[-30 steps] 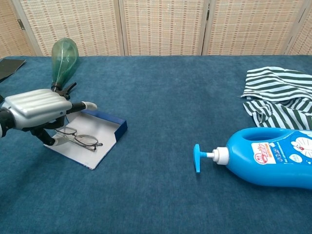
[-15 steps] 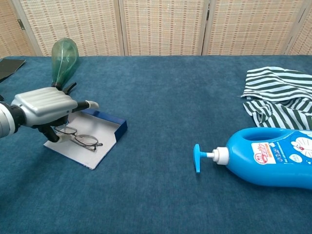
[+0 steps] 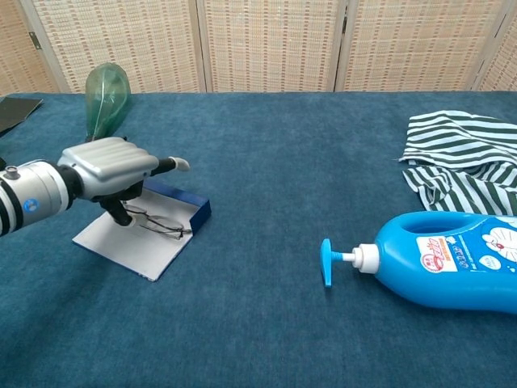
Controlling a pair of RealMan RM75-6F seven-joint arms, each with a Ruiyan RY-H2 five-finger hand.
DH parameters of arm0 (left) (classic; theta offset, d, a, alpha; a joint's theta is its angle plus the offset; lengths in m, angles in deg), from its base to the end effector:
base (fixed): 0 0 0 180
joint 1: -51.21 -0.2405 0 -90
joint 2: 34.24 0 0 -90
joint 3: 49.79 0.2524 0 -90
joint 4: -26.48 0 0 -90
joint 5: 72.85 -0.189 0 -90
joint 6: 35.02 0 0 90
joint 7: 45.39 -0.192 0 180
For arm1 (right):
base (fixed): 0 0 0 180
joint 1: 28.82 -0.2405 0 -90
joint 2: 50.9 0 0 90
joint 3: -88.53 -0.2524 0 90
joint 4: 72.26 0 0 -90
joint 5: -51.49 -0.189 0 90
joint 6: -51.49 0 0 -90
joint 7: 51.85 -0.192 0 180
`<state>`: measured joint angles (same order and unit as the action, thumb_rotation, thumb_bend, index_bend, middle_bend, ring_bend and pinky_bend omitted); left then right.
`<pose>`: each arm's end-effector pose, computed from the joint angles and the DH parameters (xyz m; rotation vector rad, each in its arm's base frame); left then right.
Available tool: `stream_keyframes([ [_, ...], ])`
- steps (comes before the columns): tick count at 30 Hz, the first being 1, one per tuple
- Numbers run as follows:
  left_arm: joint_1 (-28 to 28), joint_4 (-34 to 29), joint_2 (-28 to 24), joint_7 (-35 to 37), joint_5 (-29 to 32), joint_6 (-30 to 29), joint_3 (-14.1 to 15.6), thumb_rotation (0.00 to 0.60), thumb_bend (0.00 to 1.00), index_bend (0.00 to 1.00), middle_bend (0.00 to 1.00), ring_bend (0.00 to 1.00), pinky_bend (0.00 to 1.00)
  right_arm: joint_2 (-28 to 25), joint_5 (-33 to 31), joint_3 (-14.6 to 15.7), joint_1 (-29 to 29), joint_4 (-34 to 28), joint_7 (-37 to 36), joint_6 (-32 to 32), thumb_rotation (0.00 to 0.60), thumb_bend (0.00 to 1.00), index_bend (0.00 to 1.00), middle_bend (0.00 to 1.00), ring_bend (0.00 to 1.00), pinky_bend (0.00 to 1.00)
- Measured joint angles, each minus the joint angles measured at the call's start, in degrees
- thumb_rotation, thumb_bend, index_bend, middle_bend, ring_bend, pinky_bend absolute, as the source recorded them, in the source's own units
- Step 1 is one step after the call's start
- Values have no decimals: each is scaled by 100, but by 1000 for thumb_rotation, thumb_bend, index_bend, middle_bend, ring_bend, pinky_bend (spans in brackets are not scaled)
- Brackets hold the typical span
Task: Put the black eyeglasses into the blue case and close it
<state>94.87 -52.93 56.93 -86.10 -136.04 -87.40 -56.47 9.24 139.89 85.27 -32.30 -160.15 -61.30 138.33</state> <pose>-0.1518 0.3776 -0.0378 -2.0290 -0.5507 -0.6045 -0.3106 -0.2219 0.2094 1.3748 -0.8845 0.9500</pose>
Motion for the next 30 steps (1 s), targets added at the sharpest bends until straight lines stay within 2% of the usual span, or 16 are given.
stream_keyframes([
  [19, 342, 318, 283, -317, 720, -13, -187, 600, 376, 67, 992, 990, 1000, 1, 3, 1, 18, 25, -42, 21, 600, 238, 262, 389, 449, 391],
  [25, 329, 50, 133, -629, 1081, -134, -124, 600, 373, 61, 990, 990, 1000, 4, 36, 7, 13, 21, -47, 30, 600, 238, 262, 389, 449, 391],
  [30, 276, -294, -44, -773, 1144, -369, -6, 600, 352, 58, 989, 990, 1000, 6, 50, 8, 14, 21, -57, 44, 600, 238, 262, 389, 449, 391],
])
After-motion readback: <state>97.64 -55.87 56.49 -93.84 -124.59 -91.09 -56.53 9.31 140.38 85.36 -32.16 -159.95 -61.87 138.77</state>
